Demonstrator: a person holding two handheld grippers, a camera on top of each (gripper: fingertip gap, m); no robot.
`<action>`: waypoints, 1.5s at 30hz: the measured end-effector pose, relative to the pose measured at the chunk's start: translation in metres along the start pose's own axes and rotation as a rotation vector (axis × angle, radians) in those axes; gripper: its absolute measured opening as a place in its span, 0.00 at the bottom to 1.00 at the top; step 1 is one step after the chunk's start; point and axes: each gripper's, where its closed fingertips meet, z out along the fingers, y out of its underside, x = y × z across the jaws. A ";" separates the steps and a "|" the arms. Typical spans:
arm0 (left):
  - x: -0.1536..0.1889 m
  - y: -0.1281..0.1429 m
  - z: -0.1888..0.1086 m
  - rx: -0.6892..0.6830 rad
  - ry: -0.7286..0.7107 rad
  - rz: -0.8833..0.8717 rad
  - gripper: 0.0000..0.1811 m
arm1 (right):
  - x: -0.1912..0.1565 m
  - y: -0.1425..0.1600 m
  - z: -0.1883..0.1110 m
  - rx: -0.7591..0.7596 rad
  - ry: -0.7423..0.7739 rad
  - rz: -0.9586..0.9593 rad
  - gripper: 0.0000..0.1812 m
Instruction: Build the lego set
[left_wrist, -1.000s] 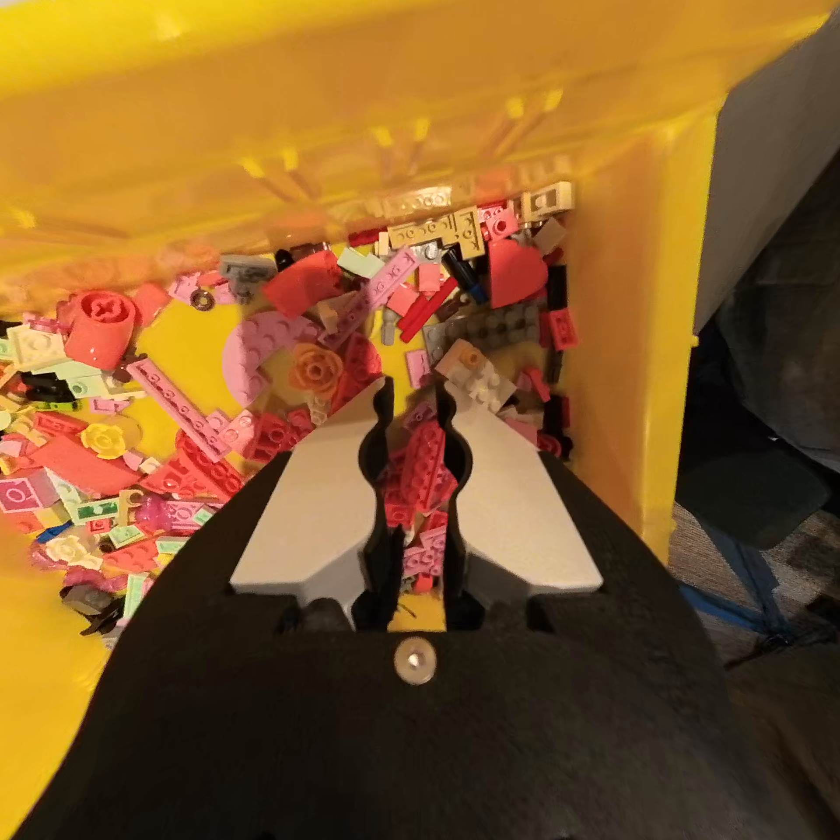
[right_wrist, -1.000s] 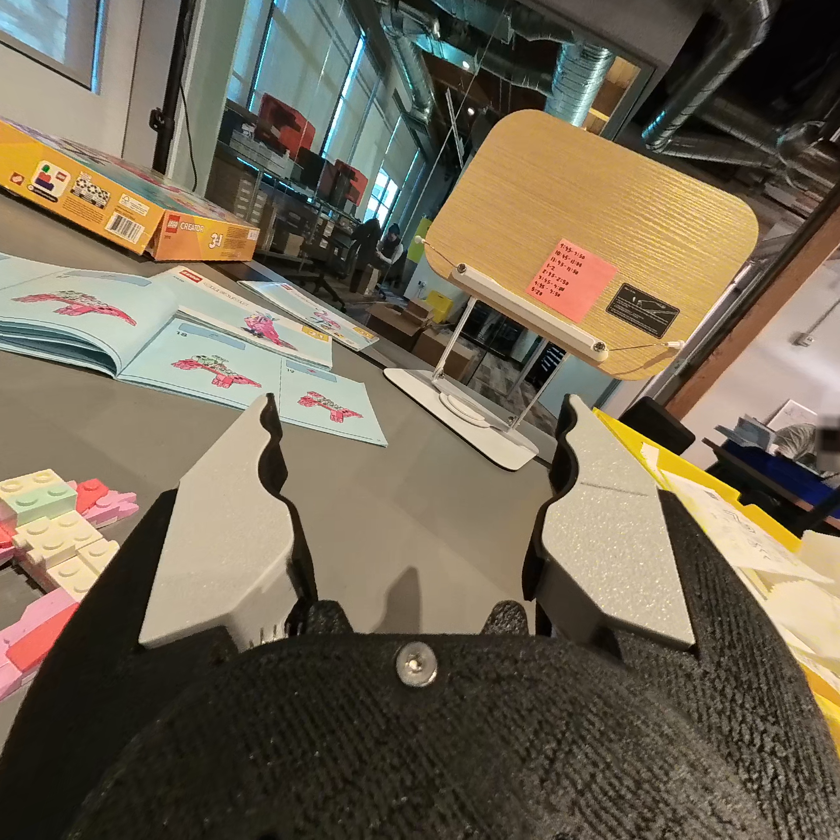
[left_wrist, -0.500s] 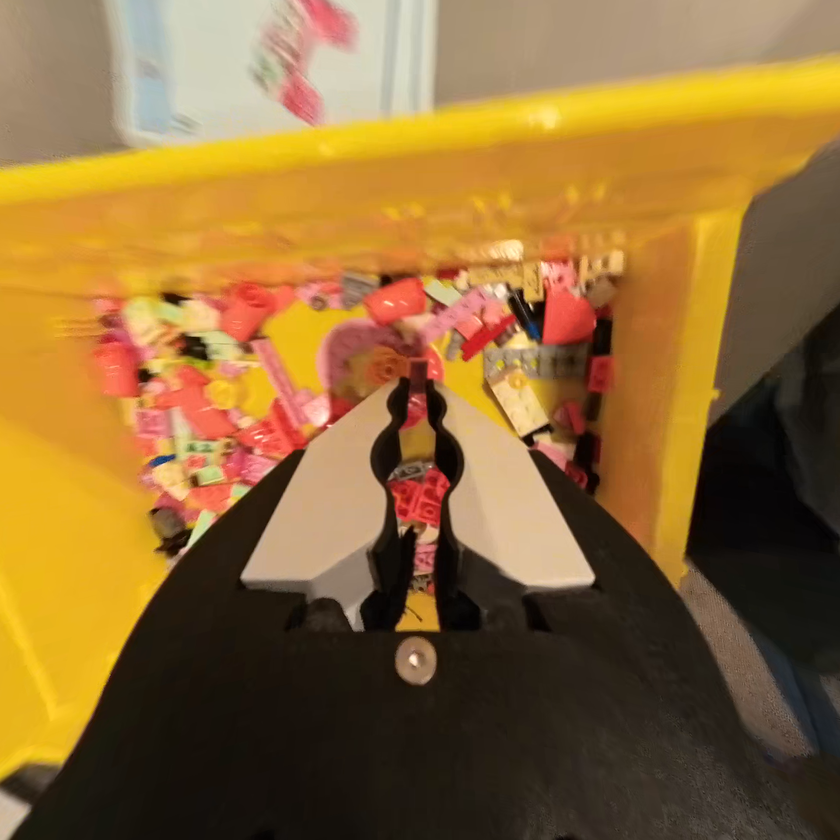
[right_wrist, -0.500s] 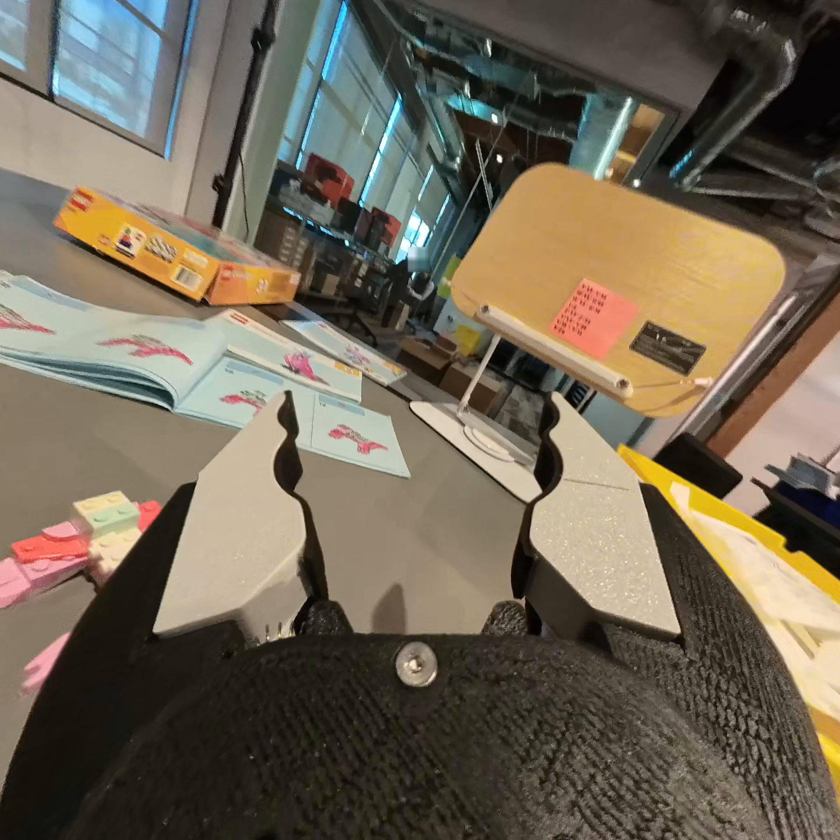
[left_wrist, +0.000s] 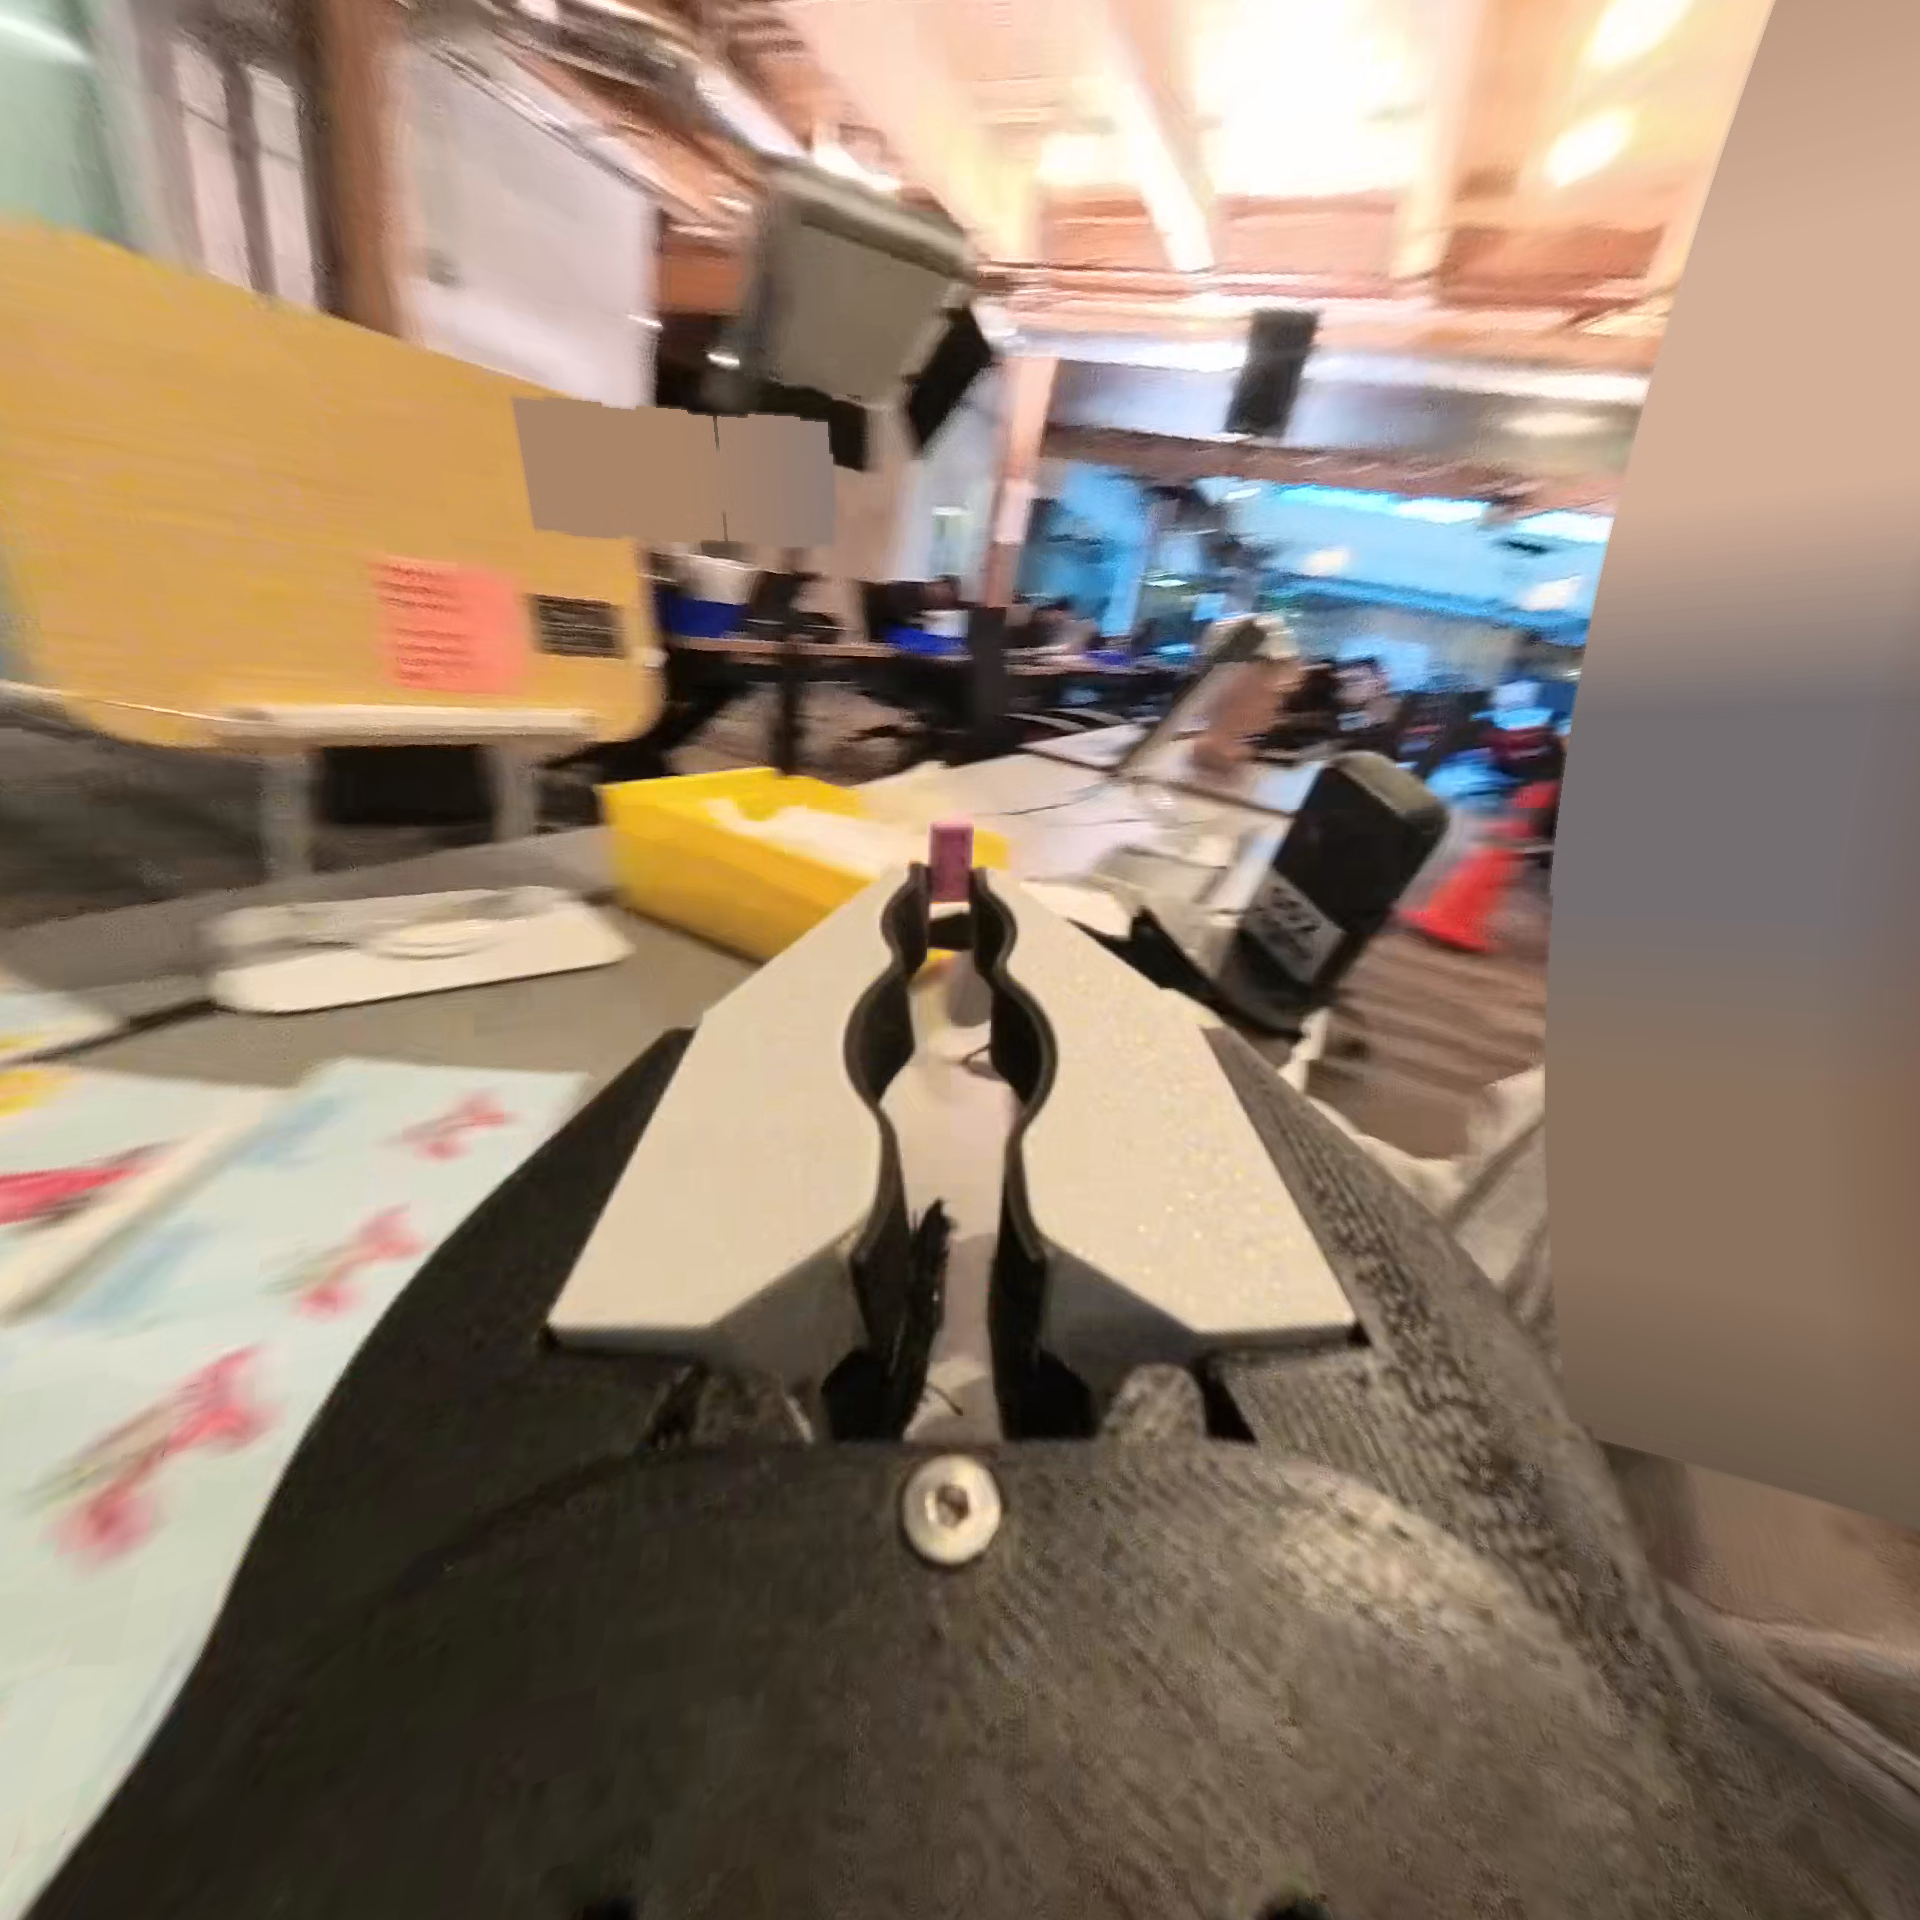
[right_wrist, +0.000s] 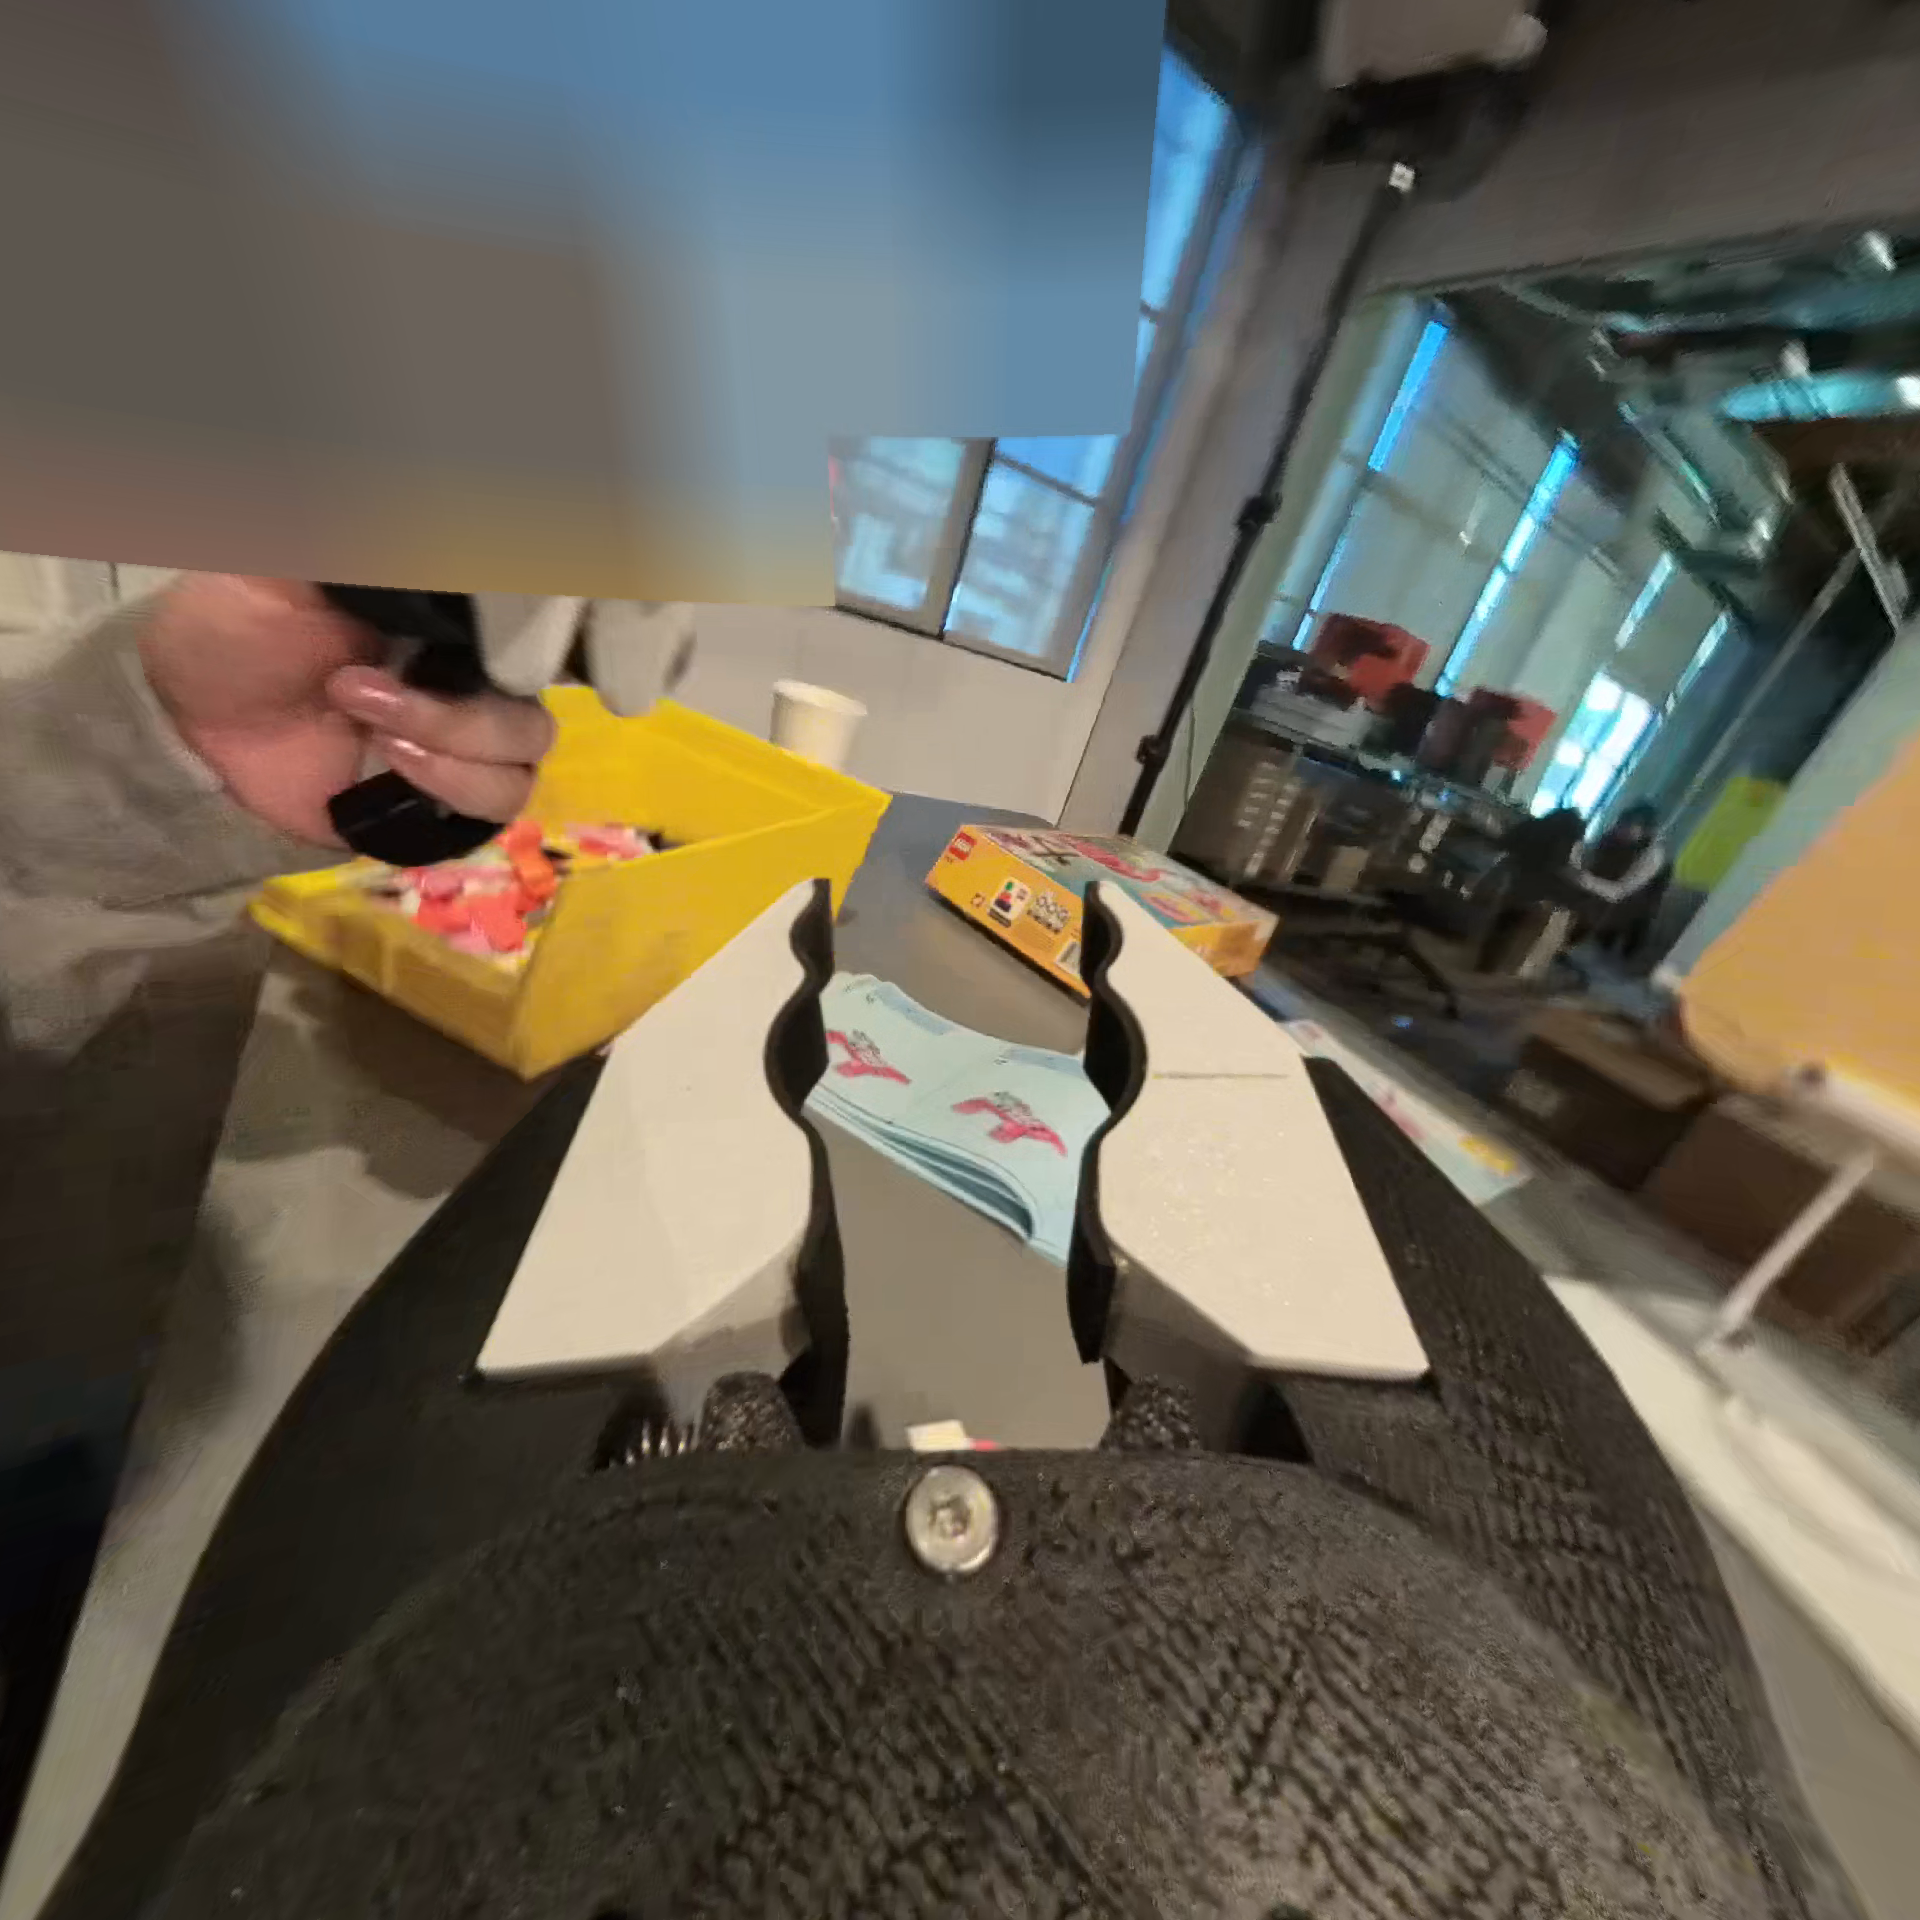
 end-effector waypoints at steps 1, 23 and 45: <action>0.009 0.003 0.012 0.007 0.078 -0.063 0.04 | -0.006 -0.008 -0.004 0.007 -0.053 -0.042 0.22; 0.073 0.059 0.085 0.020 0.473 -0.153 0.04 | 0.003 -0.043 -0.077 0.066 -0.426 0.600 0.04; -0.057 0.228 0.059 -0.833 0.209 0.322 0.38 | -0.001 0.188 -0.127 -1.134 -0.516 0.140 0.03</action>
